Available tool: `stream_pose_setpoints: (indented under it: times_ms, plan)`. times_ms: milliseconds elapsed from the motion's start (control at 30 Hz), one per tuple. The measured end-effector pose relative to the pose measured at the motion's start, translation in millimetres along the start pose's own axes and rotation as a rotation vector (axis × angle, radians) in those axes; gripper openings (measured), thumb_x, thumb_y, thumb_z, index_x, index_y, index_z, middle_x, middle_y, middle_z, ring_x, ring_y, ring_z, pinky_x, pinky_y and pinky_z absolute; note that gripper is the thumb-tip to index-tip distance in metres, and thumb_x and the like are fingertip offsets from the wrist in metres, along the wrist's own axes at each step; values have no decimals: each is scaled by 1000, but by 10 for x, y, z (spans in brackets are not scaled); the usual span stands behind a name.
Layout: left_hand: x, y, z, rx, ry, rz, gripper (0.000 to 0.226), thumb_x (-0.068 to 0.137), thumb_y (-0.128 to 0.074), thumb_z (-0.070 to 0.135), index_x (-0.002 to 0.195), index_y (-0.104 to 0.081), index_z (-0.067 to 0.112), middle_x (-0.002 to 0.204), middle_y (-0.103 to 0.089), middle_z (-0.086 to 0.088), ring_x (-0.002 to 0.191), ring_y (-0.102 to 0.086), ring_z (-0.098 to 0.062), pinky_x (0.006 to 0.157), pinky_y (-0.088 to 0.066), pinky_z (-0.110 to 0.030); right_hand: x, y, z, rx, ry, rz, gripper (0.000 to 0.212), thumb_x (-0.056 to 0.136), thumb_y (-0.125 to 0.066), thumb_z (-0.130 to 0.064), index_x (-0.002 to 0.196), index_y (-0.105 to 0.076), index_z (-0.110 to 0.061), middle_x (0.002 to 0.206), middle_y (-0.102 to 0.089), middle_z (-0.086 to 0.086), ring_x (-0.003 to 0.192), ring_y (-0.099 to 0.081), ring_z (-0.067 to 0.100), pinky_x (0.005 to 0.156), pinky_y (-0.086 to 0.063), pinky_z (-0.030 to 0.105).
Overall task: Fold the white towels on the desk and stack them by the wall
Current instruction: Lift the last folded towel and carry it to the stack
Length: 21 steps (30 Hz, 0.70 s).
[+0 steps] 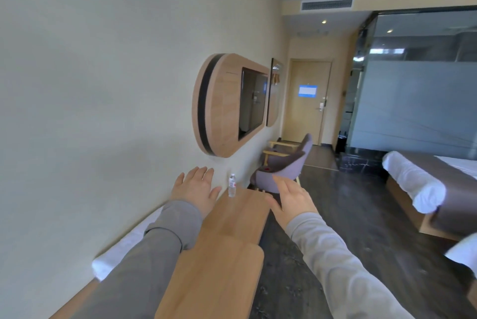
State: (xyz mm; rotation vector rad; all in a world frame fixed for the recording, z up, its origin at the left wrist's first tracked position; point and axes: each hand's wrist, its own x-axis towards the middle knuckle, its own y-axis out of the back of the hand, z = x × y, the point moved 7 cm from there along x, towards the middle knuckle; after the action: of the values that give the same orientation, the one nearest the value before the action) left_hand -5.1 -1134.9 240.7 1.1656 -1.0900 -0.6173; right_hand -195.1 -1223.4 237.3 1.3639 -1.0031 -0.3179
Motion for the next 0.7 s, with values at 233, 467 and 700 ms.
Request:
stream_pose_setpoints:
  times_ms: [233, 467, 700]
  plan:
    - [580, -560, 338, -54, -5, -47, 56, 99, -22, 47, 148, -16, 21, 156, -19, 4, 144, -13, -13, 118, -11, -39, 584, -367, 458, 14, 2, -12, 59, 97, -35, -44, 147, -20, -16, 153, -27, 2, 140, -25, 16, 115, -20, 32]
    - [1111, -861, 279, -2, 171, -64, 57, 99, -23, 46, 149, -14, 20, 157, -16, 4, 145, -9, -14, 118, -8, -39, 1384, -839, 739, 120, 132, -44, 59, 97, -37, -41, 147, -21, -16, 152, -28, 2, 140, -24, 15, 113, -19, 28]
    - [1339, -857, 165, 51, 377, -6, 56, 99, -25, 45, 149, -15, 20, 156, -18, 3, 145, -11, -13, 118, -9, -38, 2038, -1156, 670, 179, 352, -121, 58, 98, -34, -40, 148, -15, -17, 155, -21, 2, 143, -16, 16, 115, -15, 30]
